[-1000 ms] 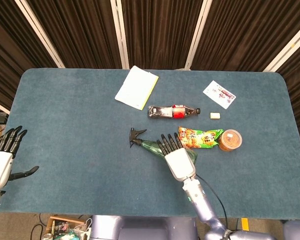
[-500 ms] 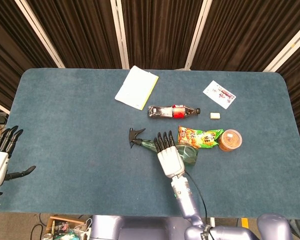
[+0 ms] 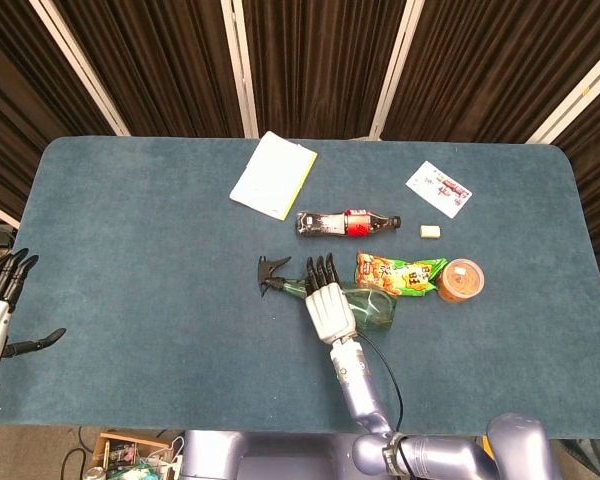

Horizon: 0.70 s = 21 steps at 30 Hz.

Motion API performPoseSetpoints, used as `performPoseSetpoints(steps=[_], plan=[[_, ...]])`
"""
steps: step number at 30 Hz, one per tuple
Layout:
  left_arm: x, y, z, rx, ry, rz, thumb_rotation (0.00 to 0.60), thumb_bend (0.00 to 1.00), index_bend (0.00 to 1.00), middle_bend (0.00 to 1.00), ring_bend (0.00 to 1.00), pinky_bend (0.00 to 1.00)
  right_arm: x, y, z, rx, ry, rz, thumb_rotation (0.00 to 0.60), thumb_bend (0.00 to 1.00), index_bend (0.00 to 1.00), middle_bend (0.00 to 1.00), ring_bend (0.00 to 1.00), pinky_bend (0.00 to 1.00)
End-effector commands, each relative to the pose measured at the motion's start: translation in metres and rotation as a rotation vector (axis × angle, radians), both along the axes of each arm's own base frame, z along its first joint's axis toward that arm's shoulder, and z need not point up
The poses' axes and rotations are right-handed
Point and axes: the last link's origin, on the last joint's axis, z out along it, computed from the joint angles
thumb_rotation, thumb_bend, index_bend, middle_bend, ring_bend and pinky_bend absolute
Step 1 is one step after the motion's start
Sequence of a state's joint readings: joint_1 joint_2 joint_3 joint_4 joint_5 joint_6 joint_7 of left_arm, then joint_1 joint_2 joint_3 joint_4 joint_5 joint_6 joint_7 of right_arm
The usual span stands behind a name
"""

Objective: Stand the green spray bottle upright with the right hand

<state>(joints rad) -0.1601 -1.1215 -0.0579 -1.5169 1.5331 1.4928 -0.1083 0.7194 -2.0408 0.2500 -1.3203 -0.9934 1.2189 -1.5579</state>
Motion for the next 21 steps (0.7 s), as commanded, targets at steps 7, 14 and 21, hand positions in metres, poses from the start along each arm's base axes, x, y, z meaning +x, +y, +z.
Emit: performPoseSetpoints(steps=[7, 14, 21], plan=[[-0.002, 0.003, -0.001, 0.003, 0.010, 0.009, 0.600, 0.06, 0.00, 0.00, 0.00, 0.13, -0.005, -0.009, -0.010, 0.013, 0.034, -0.015, 0.600, 0.18, 0.32, 0.00, 0.00, 0.00], [-0.002, 0.005, -0.002, -0.004, 0.010, 0.008, 0.600, 0.06, 0.00, 0.00, 0.00, 0.13, -0.009, -0.014, -0.010, 0.004, 0.018, 0.014, 0.600, 0.40, 0.73, 0.00, 0.00, 0.00], [0.003, 0.001, -0.003, -0.006, 0.004, -0.018, 0.600, 0.06, 0.00, 0.00, 0.00, 0.13, -0.007, -0.012, -0.003, -0.049, -0.008, 0.069, 0.600, 0.51, 0.93, 0.07, 0.00, 0.00]])
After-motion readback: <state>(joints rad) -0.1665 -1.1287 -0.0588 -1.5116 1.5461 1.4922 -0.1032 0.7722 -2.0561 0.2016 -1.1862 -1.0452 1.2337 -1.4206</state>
